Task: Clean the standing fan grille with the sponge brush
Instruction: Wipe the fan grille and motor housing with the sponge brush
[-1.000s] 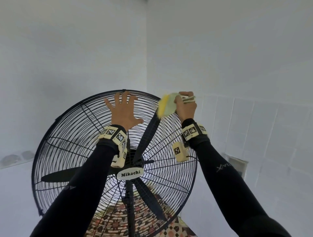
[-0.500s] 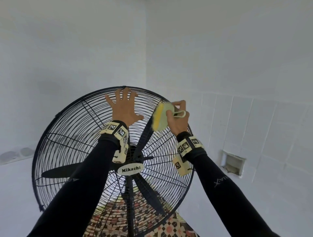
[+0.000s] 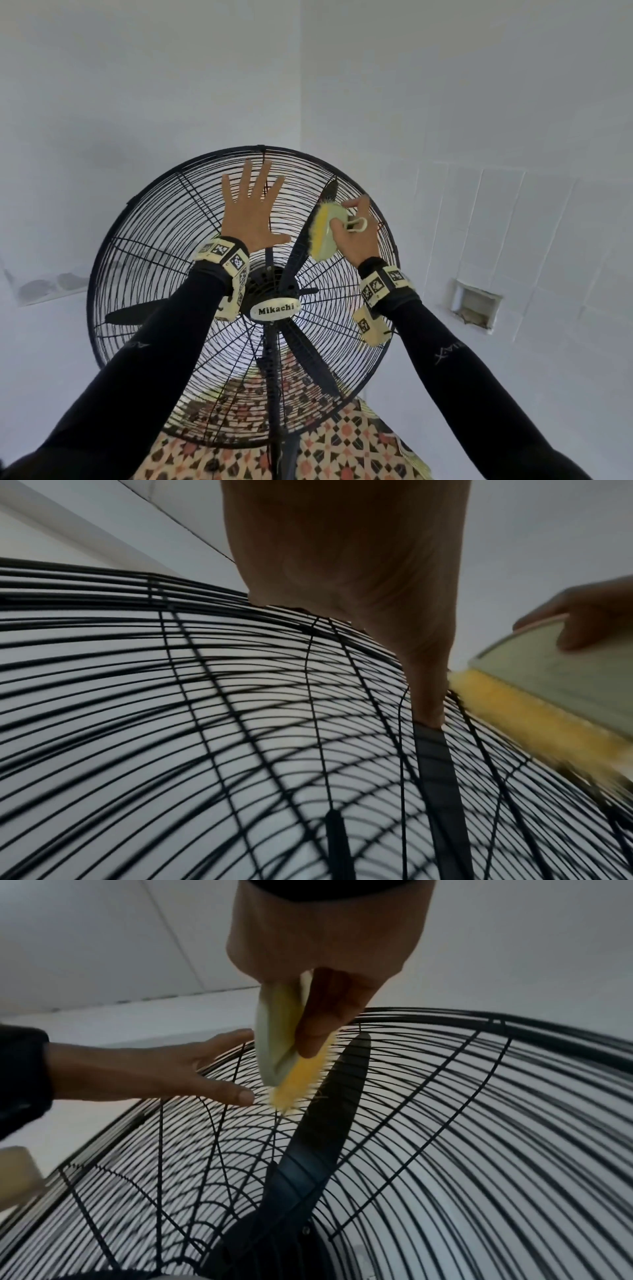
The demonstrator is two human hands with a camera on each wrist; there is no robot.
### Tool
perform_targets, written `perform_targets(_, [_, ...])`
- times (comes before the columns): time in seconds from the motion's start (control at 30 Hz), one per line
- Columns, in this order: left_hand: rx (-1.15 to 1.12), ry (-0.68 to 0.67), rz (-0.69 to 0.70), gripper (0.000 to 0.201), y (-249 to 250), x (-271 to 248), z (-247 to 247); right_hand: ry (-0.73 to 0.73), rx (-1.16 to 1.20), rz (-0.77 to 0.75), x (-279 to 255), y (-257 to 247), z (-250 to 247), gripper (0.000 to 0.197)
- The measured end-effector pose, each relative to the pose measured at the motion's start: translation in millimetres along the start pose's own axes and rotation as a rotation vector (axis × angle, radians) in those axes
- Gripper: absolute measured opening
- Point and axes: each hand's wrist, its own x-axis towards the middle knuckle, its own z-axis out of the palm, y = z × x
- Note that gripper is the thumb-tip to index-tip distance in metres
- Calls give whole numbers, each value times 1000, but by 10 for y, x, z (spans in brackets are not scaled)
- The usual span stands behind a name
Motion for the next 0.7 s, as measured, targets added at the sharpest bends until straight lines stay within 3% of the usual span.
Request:
perform_targets(0.13, [-16, 27, -4, 128, -19, -300, 147, 163, 52, -25, -105, 24, 90, 28])
perform_targets(0.27, [-3, -8, -52, 136, -13, -528, 189, -1, 24, 32, -241, 33, 136, 29])
perform_targets(0.4, [-51, -1, -79, 135, 20, -623, 138, 182, 66, 0, -307, 49, 167, 27])
perform_targets(0.57, [-53, -72, -172, 125, 72, -513, -65, -35, 22, 26, -468, 0, 134, 27])
perform_targets(0.67, [-55, -89, -175, 116, 95, -443, -151, 145, 69, -27, -405, -26, 106, 27])
perform_targets(0.7, [-49, -95, -176, 115, 100, -428, -165, 130, 24, -63, -427, -8, 136, 24])
